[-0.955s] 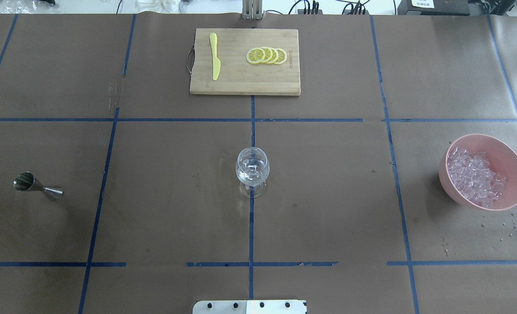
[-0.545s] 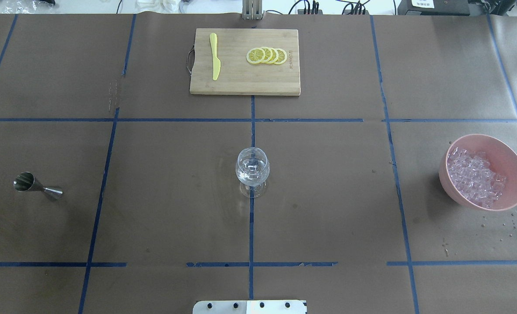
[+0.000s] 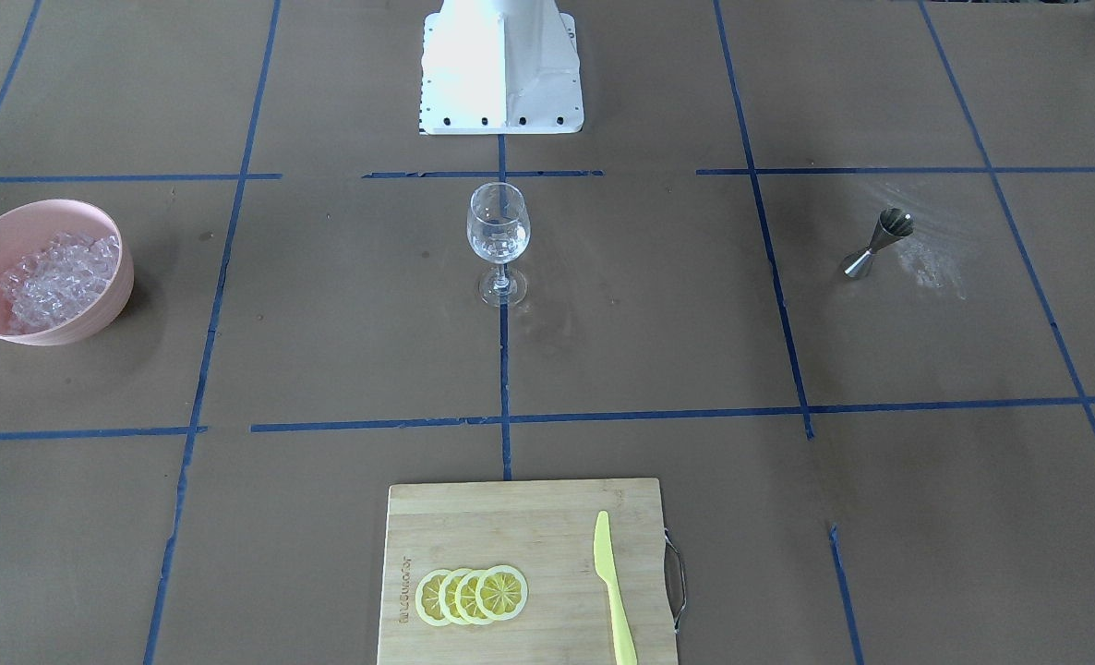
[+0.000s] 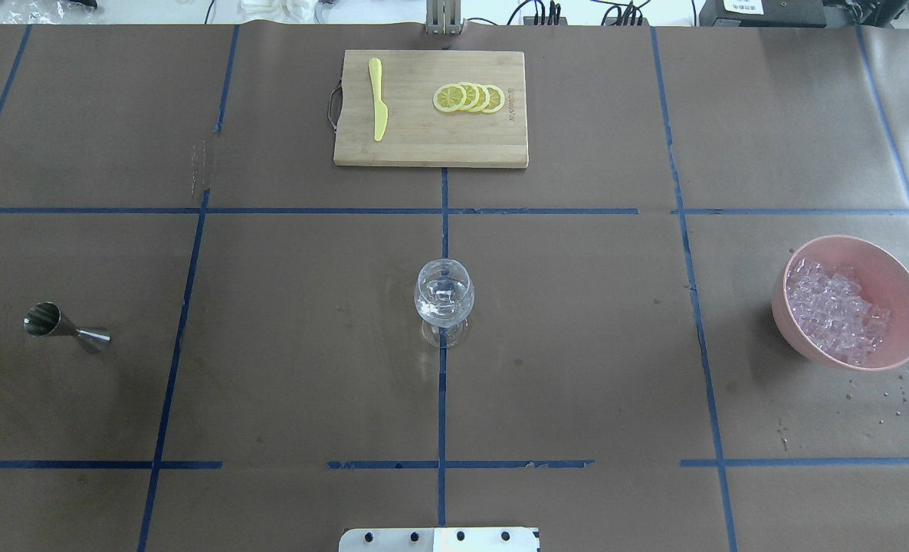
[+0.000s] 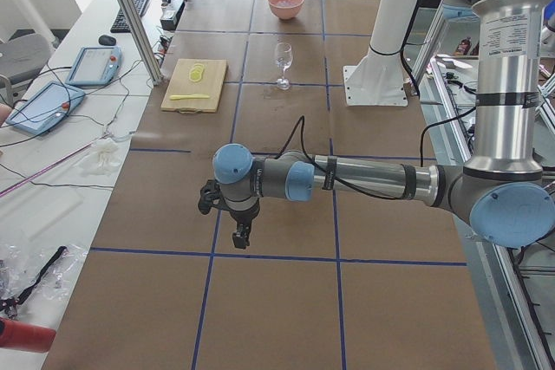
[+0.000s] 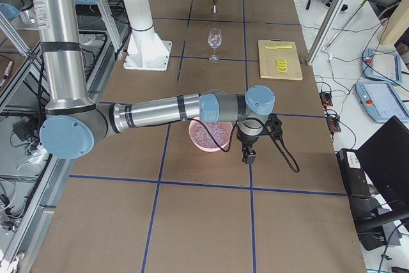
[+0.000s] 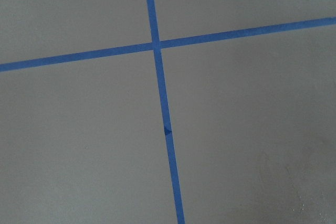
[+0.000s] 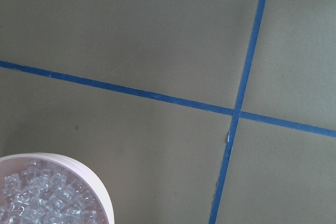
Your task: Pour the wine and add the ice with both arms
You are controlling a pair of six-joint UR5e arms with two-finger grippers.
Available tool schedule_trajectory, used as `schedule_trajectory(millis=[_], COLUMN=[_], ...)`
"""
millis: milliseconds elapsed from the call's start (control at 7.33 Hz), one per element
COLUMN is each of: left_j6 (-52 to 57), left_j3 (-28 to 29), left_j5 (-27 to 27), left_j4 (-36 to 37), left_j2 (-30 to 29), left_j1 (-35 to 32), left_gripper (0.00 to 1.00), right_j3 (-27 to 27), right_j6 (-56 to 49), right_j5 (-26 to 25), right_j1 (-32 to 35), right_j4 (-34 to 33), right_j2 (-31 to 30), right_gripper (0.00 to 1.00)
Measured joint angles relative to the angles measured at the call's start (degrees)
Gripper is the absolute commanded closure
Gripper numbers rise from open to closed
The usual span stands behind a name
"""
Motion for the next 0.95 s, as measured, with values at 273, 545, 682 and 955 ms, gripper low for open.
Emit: schedule_trajectory(millis=[273, 545, 682, 955], left_j6=[0.0, 0.1, 0.1, 0.1], left_j3=[0.3, -0.1, 0.0, -0.1], left_j5=[-0.1, -0.3, -1.0, -2.8], left_j4=[-0.9, -1.3, -1.4, -1.5], left_j2=[-0.3, -0.5, -0.7, -1.1], left_j1=[0.1, 0.2, 0.2, 0.3], left_gripper=[0.0, 0.0, 0.0, 0.0], right_j3=[0.0, -0.9, -1.4, -1.7], right_j6=[-0.3, -0.3, -0.2, -0.1], right_j5=[-0.3, -0.3, -0.2, 0.3], right_j1=[-0.1, -0.1, -0.1, -0.1], right_j4=[-0.7, -0.4, -0.2, -0.1], right_j2=[-0.3, -0.9, -1.3, -1.5], right_gripper=[0.0, 0.0, 0.0, 0.0])
